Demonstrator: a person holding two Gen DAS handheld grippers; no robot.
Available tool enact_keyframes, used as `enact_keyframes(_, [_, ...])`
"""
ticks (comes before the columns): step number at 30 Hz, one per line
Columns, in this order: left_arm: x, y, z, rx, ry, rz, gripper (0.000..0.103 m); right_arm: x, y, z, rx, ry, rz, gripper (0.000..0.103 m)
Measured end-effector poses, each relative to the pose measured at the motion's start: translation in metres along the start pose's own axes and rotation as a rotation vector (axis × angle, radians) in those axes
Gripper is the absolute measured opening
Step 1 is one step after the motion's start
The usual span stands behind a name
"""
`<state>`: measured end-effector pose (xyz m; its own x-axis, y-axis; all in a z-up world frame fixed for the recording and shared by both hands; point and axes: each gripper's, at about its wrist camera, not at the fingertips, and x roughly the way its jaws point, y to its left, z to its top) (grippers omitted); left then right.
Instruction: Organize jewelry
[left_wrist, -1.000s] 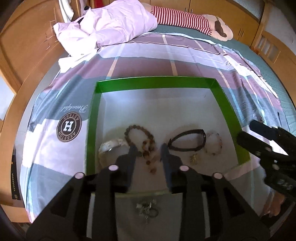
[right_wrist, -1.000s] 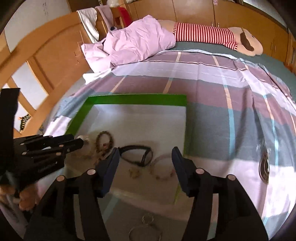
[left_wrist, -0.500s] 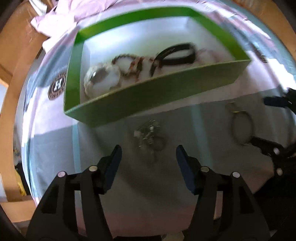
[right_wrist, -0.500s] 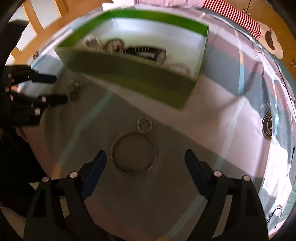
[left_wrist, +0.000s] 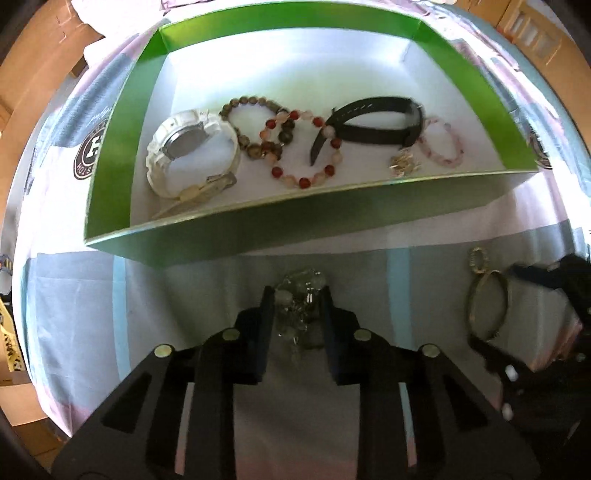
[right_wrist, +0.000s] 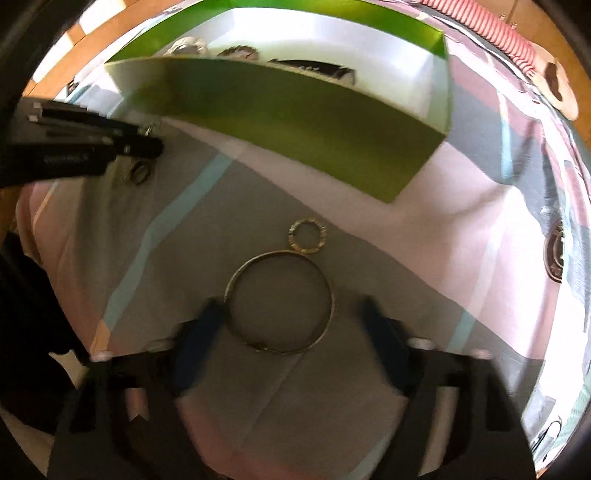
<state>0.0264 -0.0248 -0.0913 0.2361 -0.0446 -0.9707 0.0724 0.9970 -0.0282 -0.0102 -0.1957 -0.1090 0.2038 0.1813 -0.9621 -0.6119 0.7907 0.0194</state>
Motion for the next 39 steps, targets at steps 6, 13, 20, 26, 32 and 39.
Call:
enact_keyframes(6, [-0.035, -0.001, 0.001, 0.028, -0.073, -0.103, 0.023, -0.021, -0.008, 0.003, 0.043, -0.094, 0.049, 0.060])
enact_keyframes(13, [-0.028, -0.011, -0.006, 0.044, -0.047, -0.114, 0.024, -0.021, -0.017, 0.008, 0.083, -0.092, 0.077, 0.061])
enact_keyframes(20, [-0.019, -0.009, -0.007, 0.032, -0.043, -0.133, 0.034, -0.038, -0.050, 0.010, 0.218, -0.128, 0.050, 0.072])
enact_keyframes(26, [-0.015, -0.003, -0.004, 0.008, -0.034, -0.106, 0.043, -0.028, -0.052, 0.007, 0.212, -0.080, 0.008, 0.072])
enact_keyframes(32, [-0.004, -0.010, -0.003, 0.026, -0.022, -0.055, 0.059, -0.019, -0.028, 0.003, 0.114, -0.039, 0.007, 0.081])
enact_keyframes(39, [0.008, -0.019, -0.004, 0.058, 0.004, -0.029, 0.058, -0.003, -0.012, 0.003, 0.059, 0.005, -0.023, 0.081])
